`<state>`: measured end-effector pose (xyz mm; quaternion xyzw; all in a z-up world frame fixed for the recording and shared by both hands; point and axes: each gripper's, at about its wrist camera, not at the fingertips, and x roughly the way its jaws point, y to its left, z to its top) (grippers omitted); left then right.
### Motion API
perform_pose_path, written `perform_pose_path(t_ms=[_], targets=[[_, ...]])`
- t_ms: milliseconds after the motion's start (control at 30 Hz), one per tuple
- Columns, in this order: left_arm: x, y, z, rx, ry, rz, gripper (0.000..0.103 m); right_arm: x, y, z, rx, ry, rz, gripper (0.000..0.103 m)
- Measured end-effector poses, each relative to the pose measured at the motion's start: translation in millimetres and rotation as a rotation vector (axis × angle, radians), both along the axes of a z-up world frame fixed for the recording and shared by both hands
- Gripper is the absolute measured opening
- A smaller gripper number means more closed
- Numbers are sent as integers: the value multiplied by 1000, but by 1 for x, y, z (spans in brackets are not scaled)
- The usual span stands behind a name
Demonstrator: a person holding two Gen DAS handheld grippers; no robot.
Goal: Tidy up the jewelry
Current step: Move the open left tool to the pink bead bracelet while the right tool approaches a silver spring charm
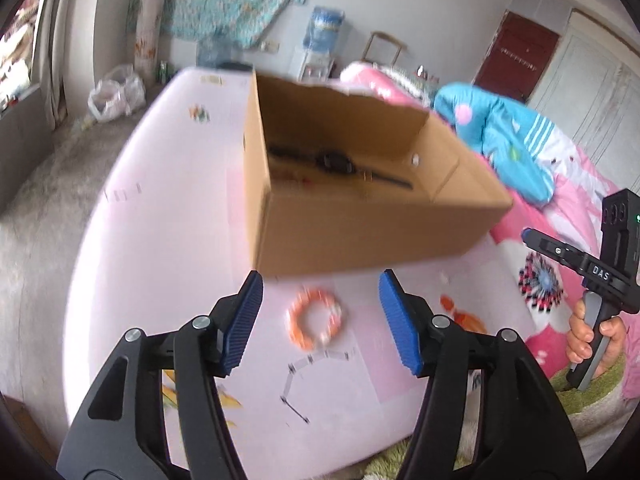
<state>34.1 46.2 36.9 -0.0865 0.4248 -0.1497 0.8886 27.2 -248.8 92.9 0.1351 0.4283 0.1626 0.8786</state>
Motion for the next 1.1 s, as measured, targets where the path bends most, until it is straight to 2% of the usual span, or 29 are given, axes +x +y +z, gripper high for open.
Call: perform_pose_path(t_ms=[233, 533, 733, 1100], targets=[[3, -46, -42, 120, 33, -60, 57, 4, 20, -44, -170, 134, -30, 54], [11, -59, -61, 198, 38, -88, 35, 14, 27, -62, -189, 186, -19, 54], [13, -61, -62, 224, 41, -75, 28, 17, 38, -67, -227, 175, 7, 54], [16, -67, -60, 269, 56, -59, 27, 26, 61, -73, -316, 152, 60, 53]])
